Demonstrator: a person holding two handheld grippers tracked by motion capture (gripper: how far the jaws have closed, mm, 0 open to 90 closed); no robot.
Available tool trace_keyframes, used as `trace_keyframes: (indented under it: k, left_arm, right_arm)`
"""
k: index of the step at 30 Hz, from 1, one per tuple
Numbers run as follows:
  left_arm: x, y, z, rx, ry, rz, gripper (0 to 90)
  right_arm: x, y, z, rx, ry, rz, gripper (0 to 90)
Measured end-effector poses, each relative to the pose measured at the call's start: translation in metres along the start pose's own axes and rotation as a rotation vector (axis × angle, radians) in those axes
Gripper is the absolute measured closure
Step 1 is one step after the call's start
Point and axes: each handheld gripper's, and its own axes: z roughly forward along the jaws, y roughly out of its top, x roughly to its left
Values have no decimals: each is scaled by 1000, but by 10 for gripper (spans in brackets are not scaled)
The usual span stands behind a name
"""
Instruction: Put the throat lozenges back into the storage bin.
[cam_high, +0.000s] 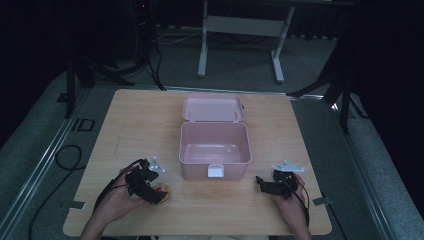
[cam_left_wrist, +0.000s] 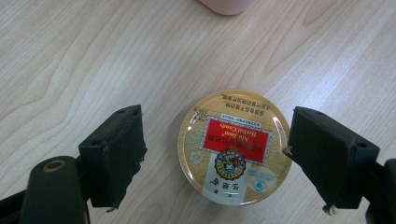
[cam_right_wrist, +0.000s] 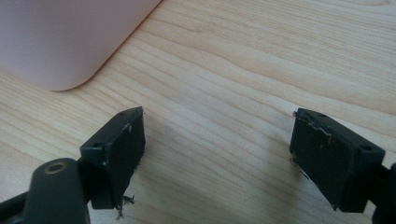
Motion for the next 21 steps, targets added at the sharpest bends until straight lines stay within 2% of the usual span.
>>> trace_keyframes:
  k: [5,9,11,21]
  left_arm:
    - [-1,0,2,1,-11,-2,179]
    - [-2,1,4,21,-22,9,172]
    - [-3,2,5,29,-16,7,147]
    - [-6,5,10,63,-22,24,144]
  right_arm:
    - [0,0,0,0,0,0,179]
    - [0,0,0,0,0,0,179]
    - [0,0,0,0,0,0,179]
    - [0,0,0,-1,0,-1,179]
